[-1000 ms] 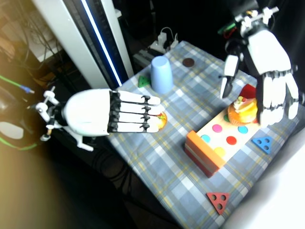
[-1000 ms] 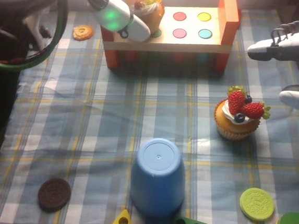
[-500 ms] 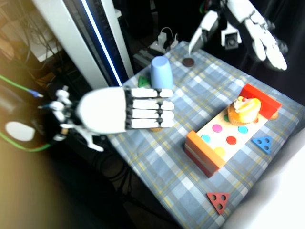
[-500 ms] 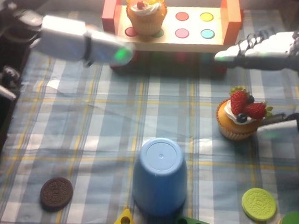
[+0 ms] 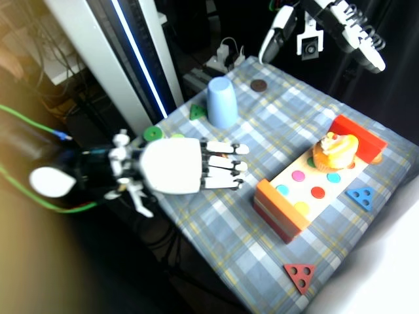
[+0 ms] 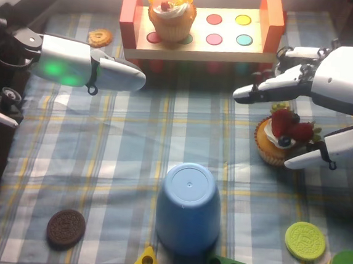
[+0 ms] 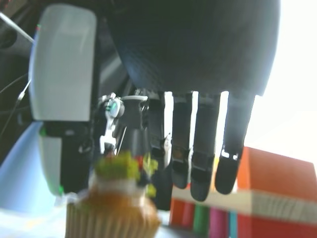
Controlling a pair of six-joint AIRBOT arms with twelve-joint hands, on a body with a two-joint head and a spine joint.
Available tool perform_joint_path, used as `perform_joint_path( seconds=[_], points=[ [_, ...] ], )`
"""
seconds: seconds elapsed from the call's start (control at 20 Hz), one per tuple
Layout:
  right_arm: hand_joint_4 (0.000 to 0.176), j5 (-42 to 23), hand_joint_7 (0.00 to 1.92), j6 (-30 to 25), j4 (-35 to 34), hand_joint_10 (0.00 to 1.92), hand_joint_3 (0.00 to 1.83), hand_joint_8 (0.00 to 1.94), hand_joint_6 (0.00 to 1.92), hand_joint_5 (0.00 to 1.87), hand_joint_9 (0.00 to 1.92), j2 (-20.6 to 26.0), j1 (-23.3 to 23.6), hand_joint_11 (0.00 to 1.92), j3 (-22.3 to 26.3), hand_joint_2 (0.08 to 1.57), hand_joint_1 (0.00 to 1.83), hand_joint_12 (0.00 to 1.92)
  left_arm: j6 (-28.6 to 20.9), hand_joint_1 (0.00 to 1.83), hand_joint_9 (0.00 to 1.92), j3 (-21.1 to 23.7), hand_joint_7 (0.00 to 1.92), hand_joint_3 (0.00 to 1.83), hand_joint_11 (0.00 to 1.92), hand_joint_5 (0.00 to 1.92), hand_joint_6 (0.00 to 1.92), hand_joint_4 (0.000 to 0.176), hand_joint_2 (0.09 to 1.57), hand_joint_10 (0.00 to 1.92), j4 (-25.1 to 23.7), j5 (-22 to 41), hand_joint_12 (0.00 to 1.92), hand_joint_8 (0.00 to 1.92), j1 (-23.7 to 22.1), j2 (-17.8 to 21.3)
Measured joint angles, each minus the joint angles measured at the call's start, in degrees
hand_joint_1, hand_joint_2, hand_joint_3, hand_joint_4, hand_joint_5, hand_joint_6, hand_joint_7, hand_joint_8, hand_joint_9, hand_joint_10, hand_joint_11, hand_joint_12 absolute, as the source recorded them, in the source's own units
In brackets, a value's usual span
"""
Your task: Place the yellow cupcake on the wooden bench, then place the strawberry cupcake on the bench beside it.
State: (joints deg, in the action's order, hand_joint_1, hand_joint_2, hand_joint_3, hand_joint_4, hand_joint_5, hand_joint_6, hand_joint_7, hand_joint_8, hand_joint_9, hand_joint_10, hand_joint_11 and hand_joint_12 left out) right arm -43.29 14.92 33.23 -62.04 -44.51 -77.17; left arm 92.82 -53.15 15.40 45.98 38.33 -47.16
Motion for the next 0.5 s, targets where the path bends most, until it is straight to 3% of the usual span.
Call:
perform_joint_path(
  seconds=[0.05,0.1,0.15,0.2,0.25,0.3,0.35,0.4,0.45,0.5],
  points=[
    [0.015,0.0,0.95,-0.02,-0.09,0.89,0.0,0.09,0.0,0.65,0.66,0.0,0.0,0.36,0.0,0.95,1.0,1.6,-0.13,0.95,0.0,0.0,0.0,0.0,0.0,0.0,0.0,0.176,0.72,0.0,-0.02,0.07,0.0,0.0,0.0,0.17],
    [0.0,0.02,0.92,-0.15,-0.37,1.59,0.0,0.96,0.0,0.82,0.77,0.04,0.0,0.64,-0.07,0.94,1.06,1.86,-0.15,0.96,0.0,0.0,0.0,0.0,0.0,0.0,0.0,0.176,0.72,0.0,0.17,0.24,0.0,0.0,0.0,0.17],
    [0.0,0.0,0.99,-0.22,-0.44,1.52,0.02,1.14,0.69,1.0,0.9,0.04,0.0,0.61,-0.11,1.05,1.13,1.88,-0.17,0.99,0.0,0.0,0.0,0.0,0.0,0.0,0.0,0.176,0.71,0.0,0.09,0.31,0.0,0.0,0.02,0.17],
    [0.0,-0.07,1.0,-0.31,-0.52,1.38,0.01,1.2,0.76,0.96,0.77,0.04,0.0,0.37,-0.11,1.11,1.23,1.82,-0.22,0.99,0.0,0.0,0.0,0.0,0.0,0.0,0.0,0.176,0.71,0.0,-0.04,0.28,0.0,0.0,0.02,0.17],
    [0.0,-0.31,0.86,-0.55,-0.92,1.62,0.0,1.32,0.76,1.07,0.65,0.04,0.2,0.39,-0.11,1.07,1.17,1.9,-0.52,0.96,0.0,0.0,0.0,0.0,0.0,0.0,0.0,0.176,0.71,0.0,-0.2,0.42,0.0,0.0,0.2,0.17],
    [0.0,-0.33,0.86,-0.57,-0.74,1.73,0.0,1.39,0.69,1.14,0.61,0.04,0.42,0.44,-0.22,1.05,1.19,1.92,-0.61,0.93,0.0,0.0,0.0,0.0,0.0,0.0,0.0,0.176,0.71,0.0,-0.15,0.44,0.0,0.0,0.5,0.17],
    [0.0,-0.31,0.79,-0.39,-0.68,1.88,0.0,1.63,0.66,1.17,0.56,0.04,0.42,0.45,-0.28,1.04,1.19,1.92,-0.7,0.93,0.0,0.0,0.0,0.0,0.0,0.0,0.0,0.176,0.71,0.0,-0.02,0.31,0.0,0.0,0.55,0.17],
    [0.0,-0.17,0.74,-0.48,-0.46,1.91,0.0,1.81,0.66,1.17,0.54,0.04,0.72,0.43,-0.35,1.04,1.19,1.92,-0.81,0.91,0.0,0.0,0.0,0.0,0.0,0.0,0.0,0.176,0.72,0.0,0.07,0.17,0.0,0.0,0.81,0.2],
    [0.0,-0.2,0.78,-0.13,-0.39,1.9,0.0,1.68,0.74,1.13,0.54,0.04,0.98,0.28,-0.35,1.05,1.18,1.92,-1.03,0.92,0.0,0.0,0.0,0.0,0.0,0.0,0.0,0.176,0.72,0.0,0.22,0.13,0.0,0.0,0.83,0.28],
    [0.0,-0.26,0.83,-0.11,-0.37,1.78,0.01,1.58,0.84,1.06,0.58,0.07,1.25,0.16,-0.35,1.08,1.16,1.67,-1.29,0.89,0.0,0.0,0.0,0.01,0.0,0.0,0.0,0.176,0.73,0.0,0.2,0.33,0.0,0.0,0.85,0.28]
  ],
)
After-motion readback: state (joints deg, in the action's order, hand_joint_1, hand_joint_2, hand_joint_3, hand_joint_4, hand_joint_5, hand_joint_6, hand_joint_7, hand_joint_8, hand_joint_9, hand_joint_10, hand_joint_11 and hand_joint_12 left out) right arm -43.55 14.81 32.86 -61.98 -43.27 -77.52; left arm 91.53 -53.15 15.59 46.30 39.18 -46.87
